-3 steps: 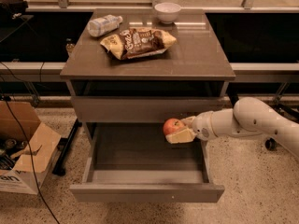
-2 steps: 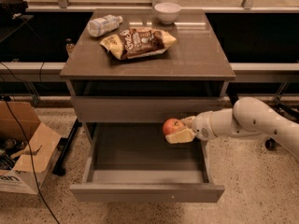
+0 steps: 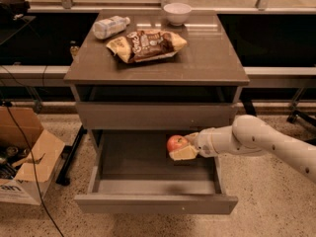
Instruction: Place apple into middle drawer
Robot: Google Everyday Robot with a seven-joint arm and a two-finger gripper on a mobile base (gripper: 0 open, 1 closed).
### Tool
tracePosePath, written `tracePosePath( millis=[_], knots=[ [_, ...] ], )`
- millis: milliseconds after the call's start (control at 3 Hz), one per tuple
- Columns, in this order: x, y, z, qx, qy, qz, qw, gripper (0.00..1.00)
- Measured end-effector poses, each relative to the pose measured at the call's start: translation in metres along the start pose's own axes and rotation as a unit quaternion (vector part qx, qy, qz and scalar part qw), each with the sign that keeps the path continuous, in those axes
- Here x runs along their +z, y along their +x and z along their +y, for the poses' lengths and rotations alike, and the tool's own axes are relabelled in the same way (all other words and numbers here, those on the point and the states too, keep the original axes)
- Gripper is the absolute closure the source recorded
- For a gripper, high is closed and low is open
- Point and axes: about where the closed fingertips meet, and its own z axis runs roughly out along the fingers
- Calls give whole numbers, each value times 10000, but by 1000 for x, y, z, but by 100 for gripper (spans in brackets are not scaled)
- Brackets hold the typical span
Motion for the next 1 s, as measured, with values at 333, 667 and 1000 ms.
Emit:
tracePosePath(
  millis=[333,667,1000],
  knots=[
    [43,40,-17,123,83,126,9998,100],
    [68,66,-28,268,121,173,9994,100],
    [92,94,-38,488,99,308,9983,100]
  ],
)
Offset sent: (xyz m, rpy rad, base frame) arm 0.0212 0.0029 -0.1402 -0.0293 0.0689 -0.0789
